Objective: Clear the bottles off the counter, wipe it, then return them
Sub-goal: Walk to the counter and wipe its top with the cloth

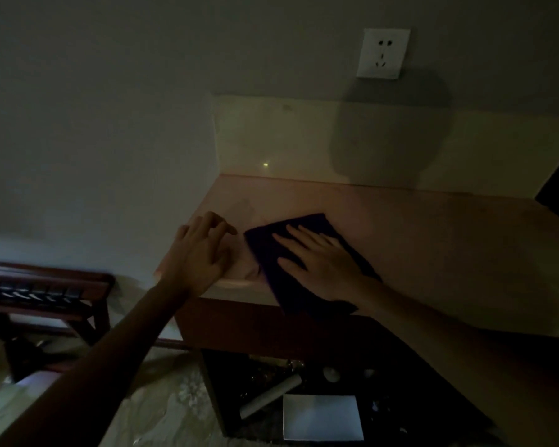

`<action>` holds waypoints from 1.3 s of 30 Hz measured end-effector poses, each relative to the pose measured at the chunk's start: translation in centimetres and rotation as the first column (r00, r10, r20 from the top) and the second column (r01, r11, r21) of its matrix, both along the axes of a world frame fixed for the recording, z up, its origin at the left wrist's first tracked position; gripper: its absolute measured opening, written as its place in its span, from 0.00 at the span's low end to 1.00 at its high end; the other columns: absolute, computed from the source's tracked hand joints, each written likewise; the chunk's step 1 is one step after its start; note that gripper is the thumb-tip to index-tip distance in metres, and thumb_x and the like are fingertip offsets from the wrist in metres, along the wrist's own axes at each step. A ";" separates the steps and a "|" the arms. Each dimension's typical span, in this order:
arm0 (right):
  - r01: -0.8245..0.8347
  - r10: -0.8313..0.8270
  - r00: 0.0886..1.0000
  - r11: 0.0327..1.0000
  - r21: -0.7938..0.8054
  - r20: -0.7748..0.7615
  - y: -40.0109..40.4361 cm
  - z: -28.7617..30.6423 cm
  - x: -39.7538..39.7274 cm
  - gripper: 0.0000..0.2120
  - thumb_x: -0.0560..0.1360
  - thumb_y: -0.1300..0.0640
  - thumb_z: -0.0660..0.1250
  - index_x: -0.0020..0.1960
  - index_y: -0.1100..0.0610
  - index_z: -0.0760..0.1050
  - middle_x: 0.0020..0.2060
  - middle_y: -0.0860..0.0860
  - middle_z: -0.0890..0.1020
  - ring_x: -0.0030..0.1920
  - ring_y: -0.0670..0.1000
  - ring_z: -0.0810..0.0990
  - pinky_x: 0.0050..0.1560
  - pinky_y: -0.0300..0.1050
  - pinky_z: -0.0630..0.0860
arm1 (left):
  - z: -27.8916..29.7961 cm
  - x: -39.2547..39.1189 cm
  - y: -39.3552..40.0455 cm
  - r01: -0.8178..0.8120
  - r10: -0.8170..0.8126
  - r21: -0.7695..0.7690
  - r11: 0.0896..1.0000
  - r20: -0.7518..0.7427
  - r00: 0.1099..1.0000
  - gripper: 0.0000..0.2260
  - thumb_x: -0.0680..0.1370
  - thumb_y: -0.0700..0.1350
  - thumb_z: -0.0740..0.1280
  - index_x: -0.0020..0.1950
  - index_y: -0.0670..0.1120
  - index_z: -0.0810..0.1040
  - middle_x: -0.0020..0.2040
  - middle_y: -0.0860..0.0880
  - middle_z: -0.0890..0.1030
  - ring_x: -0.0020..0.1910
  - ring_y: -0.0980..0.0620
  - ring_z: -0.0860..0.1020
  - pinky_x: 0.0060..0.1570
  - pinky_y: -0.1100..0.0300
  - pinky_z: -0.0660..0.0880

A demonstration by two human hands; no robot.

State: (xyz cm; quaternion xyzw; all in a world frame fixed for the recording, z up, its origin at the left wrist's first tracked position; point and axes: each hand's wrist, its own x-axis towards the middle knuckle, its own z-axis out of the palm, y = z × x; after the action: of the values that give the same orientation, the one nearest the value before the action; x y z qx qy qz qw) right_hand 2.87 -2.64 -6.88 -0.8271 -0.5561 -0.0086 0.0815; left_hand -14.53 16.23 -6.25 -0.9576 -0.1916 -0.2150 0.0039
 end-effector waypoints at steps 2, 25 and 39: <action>0.001 -0.002 1.000 0.999 -0.033 -0.014 2.9 0.1 1.9 0.28 0.78 0.34 0.40 0.77 0.37 0.47 0.79 0.43 0.49 0.79 0.46 0.48 0.77 0.51 0.48 | 0.0 -0.2 1.7 -0.025 0.026 0.004 1.000 -0.038 0.999 0.21 0.75 0.56 0.53 0.62 0.50 0.75 0.61 0.48 0.74 0.57 0.45 0.74 0.52 0.51 0.67; -0.054 0.054 0.998 0.998 0.021 -0.031 7.5 0.1 -6.7 0.27 0.81 0.38 0.43 0.79 0.41 0.48 0.79 0.45 0.49 0.79 0.48 0.47 0.77 0.52 0.45 | -1.3 -1.4 2.3 -0.063 0.126 -0.207 0.976 0.309 0.943 0.07 0.80 0.45 0.55 0.50 0.45 0.71 0.47 0.48 0.72 0.43 0.46 0.71 0.44 0.51 0.68; 0.049 -0.051 0.998 0.998 -0.045 -0.040 20.8 0.5 0.3 0.27 0.80 0.36 0.41 0.78 0.40 0.50 0.79 0.44 0.51 0.79 0.48 0.50 0.76 0.52 0.47 | -3.1 -3.1 4.8 0.007 0.045 -0.210 0.978 0.243 0.969 0.14 0.79 0.47 0.54 0.61 0.46 0.72 0.54 0.48 0.72 0.49 0.48 0.72 0.48 0.51 0.71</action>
State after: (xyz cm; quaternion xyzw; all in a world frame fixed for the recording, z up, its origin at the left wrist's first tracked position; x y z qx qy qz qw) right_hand 3.20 18.16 -6.39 -0.8423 -0.5336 0.0185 0.0744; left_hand -17.59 21.02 -9.32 -0.9167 -0.2215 -0.3107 -0.1185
